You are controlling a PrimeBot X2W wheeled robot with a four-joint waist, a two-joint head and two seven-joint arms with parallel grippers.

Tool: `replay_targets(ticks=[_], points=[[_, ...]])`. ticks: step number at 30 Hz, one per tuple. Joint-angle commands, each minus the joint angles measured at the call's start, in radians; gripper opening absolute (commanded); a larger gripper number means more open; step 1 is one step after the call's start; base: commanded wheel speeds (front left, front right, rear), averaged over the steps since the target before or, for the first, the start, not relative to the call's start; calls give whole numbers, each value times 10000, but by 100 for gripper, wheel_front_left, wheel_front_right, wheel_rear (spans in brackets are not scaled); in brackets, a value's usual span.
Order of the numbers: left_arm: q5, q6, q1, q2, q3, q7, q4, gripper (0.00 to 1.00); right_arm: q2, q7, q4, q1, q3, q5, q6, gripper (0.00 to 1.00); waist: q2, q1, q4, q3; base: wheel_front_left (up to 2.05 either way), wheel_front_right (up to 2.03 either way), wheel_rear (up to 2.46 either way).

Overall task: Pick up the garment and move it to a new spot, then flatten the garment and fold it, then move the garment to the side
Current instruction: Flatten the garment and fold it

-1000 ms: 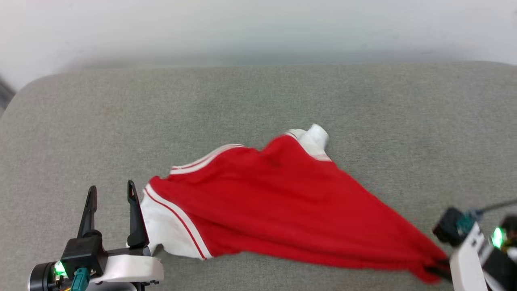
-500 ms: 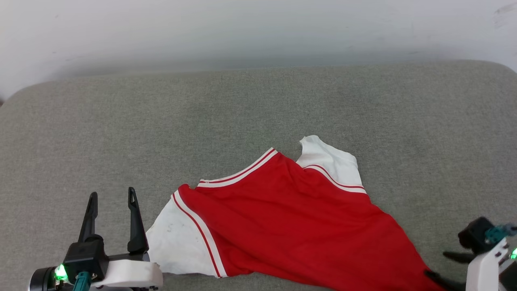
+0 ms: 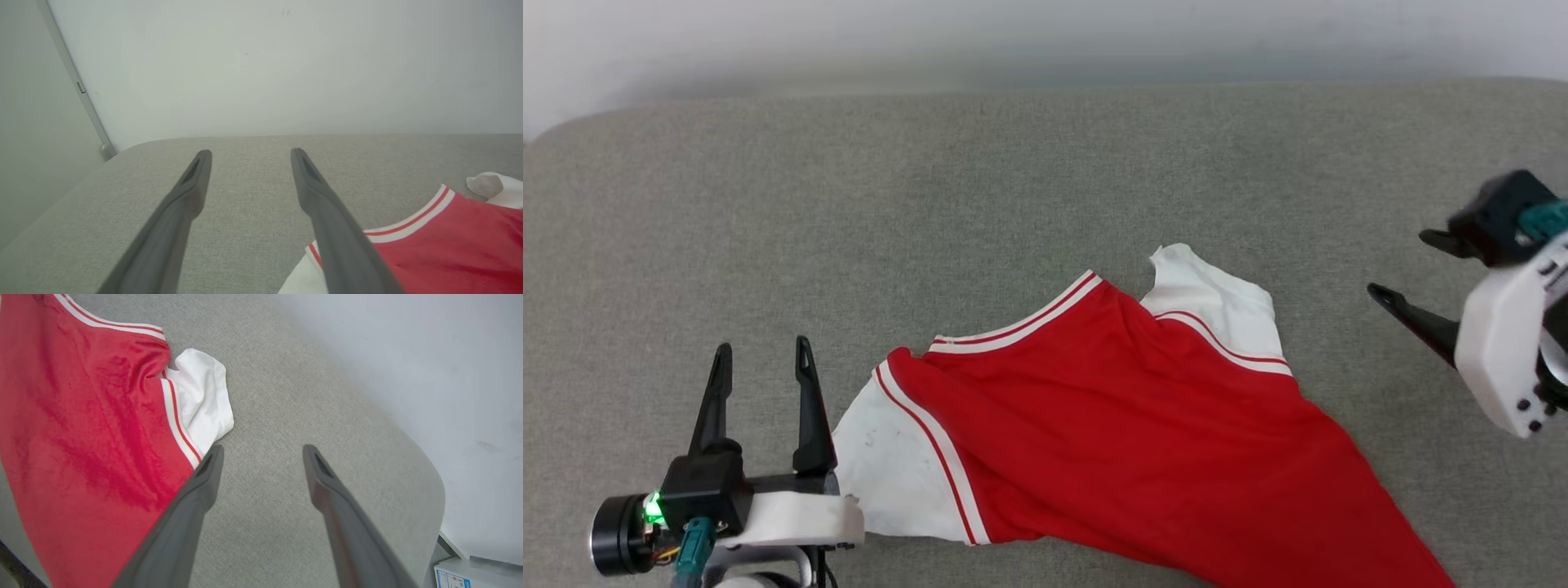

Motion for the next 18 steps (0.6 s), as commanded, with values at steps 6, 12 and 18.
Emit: replay_targets(ticks=[6, 12, 18], points=[[9, -68, -745, -24, -233, -26, -130, 100, 1106, 2503, 1286, -2563, 1744, 329, -3, 100, 0, 0, 555, 1114, 0, 0, 0], [-105, -5, -1300, -38, -506, -24, -250, 100, 2027, 3545, 3065, -4284, 3468, 505, -3, 100, 0, 0, 957, 1943, 0, 0, 0], [-287, 143, -1680, -43, -704, -26, -327, 100, 2463, 3018, 4452, -4618, 4874, 911, -3, 100, 0, 0, 1225, 2511, 0, 0, 0]])
